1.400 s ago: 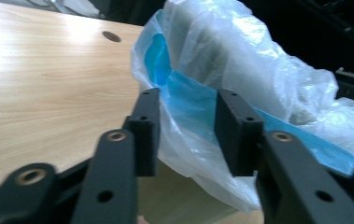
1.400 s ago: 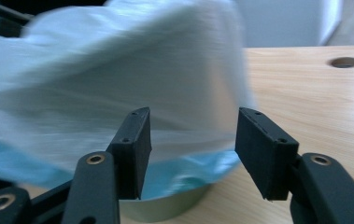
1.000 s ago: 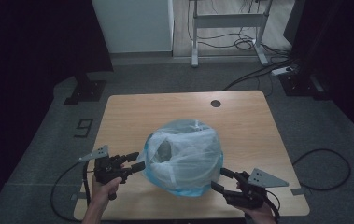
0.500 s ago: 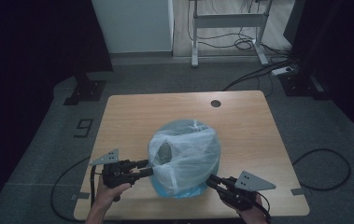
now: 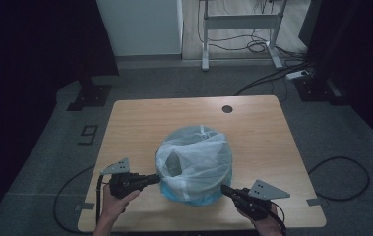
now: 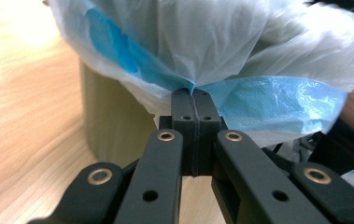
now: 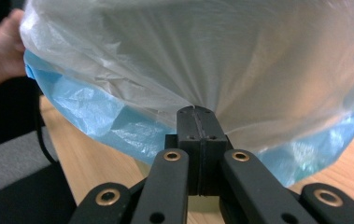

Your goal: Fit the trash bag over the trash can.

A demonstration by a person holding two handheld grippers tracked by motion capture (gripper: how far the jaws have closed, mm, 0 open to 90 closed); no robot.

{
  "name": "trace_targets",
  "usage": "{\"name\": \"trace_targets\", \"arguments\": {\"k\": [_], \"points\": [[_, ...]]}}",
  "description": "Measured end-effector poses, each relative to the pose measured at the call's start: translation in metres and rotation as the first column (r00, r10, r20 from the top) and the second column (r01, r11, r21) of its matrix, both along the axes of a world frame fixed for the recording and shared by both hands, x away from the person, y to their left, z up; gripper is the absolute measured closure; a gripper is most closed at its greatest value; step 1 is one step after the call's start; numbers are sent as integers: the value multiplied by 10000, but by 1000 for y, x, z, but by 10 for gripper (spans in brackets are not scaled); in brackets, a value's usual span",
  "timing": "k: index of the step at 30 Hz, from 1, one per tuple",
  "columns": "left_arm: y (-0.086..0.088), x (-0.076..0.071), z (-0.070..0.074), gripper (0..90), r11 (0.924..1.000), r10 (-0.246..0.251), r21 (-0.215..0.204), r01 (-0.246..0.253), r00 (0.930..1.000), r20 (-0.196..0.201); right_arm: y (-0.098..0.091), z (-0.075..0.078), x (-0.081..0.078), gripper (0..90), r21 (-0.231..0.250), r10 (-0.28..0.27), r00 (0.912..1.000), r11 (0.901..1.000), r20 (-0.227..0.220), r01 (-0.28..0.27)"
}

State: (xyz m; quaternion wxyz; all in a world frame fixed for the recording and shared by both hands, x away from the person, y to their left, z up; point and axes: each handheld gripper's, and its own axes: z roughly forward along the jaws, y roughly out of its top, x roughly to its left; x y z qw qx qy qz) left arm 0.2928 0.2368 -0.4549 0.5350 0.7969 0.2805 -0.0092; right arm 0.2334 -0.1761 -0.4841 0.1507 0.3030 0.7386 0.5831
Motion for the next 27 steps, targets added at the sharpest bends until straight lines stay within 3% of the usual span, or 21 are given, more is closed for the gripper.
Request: {"name": "trace_targets", "arguments": {"k": [10, 17, 20, 23, 27], "points": [[-12, 9, -9, 896, 9898, 445, 1385, -339, 9963, -739, -4, -26, 17, 892, -810, -592, 9952, 9953, -784, 529], [-18, 12, -14, 894, 9807, 566, 1926, -341, 9920, -1127, -7, -39, 28, 892, -844, -802, 9896, 9939, -1193, 704], [-17, 12, -14, 876, 9813, 538, 1897, -327, 9928, -1071, -9, -42, 31, 891, -632, -874, 9866, 9948, -1379, 793], [-15, 11, -12, 720, 9802, 896, 1835, -747, 9932, -740, -11, -41, 30, 851, -480, -927, 9878, 9950, -1251, 873], [-1, 6, -3, 498, 9874, 1169, 1110, -1128, 9927, -309, -13, -36, 26, 683, -163, -1073, 9904, 9942, -870, 1063]]}}
